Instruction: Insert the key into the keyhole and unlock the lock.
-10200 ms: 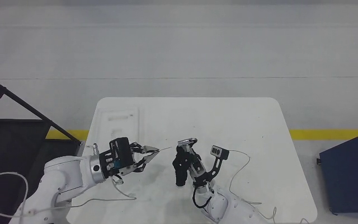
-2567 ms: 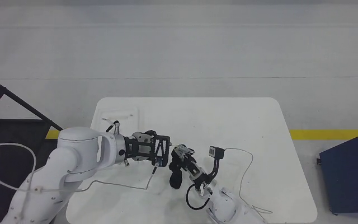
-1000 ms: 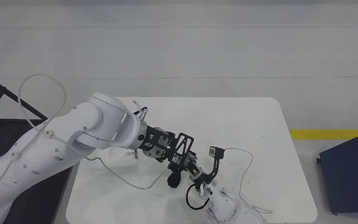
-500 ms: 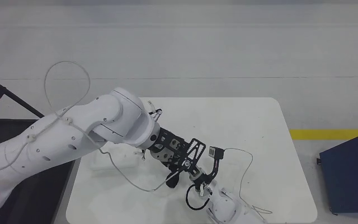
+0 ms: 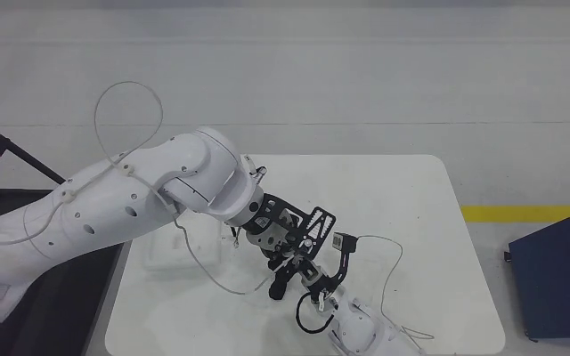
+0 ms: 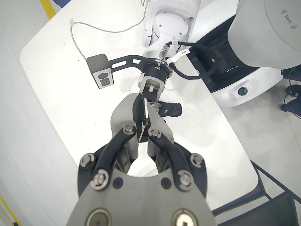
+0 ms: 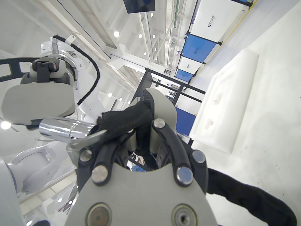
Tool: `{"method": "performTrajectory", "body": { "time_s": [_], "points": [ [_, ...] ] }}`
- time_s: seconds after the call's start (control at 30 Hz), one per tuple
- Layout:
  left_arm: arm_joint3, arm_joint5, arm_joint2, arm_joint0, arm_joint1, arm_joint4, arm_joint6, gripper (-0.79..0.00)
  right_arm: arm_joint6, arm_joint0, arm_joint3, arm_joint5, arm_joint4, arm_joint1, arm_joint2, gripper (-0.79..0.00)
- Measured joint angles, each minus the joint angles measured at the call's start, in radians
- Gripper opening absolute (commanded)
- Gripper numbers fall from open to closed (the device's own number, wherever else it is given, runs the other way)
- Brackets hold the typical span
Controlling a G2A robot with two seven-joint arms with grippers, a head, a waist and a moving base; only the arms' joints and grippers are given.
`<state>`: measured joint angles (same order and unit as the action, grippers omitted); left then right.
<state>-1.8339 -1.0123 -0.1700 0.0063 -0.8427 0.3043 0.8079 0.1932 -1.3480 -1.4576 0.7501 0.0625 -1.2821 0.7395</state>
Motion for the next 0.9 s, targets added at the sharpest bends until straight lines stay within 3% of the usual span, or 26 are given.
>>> {"method": "performTrajectory", "body": {
  "time_s": [0.23,0.27,0.3,0.37,0.47,0.5,0.57,0.6,0.9],
  "points": [
    [0.012,0.000,0.000,0.015,0.000,0.022,0.000,-0.785,0.000,0.000,0.000,0.000,0.000,0.000,0.000,-0.785],
    [0.013,0.000,0.000,0.017,0.000,0.024,0.000,-0.665,0.000,0.000,0.000,0.000,0.000,0.000,0.000,-0.785],
    [0.015,0.000,0.000,0.018,0.001,0.024,0.000,-0.603,0.000,0.000,0.000,0.000,0.000,0.000,0.000,-0.785],
    [0.017,0.000,0.000,0.018,0.001,0.024,0.000,-0.563,0.000,0.000,0.000,0.000,0.000,0.000,0.000,-0.785],
    [0.020,0.000,0.000,0.018,0.001,0.022,0.000,-0.265,0.000,0.000,0.000,0.000,0.000,0.000,0.000,-0.785],
    [0.020,0.000,0.000,0.017,0.002,0.022,0.000,-0.225,0.000,0.000,0.000,0.000,0.000,0.000,0.000,-0.785],
    [0.022,0.000,0.000,0.017,0.002,0.021,0.000,-0.034,0.000,0.000,0.000,0.000,0.000,0.000,0.000,-0.785],
    [0.023,0.000,0.000,0.016,0.003,0.020,0.000,0.000,0.000,0.000,0.000,0.000,0.000,0.000,0.000,-0.785],
    [0.025,0.001,0.000,0.016,0.006,0.015,0.001,0.000,0.000,0.000,0.000,0.000,0.000,0.000,0.000,-0.785]
  ]
}}
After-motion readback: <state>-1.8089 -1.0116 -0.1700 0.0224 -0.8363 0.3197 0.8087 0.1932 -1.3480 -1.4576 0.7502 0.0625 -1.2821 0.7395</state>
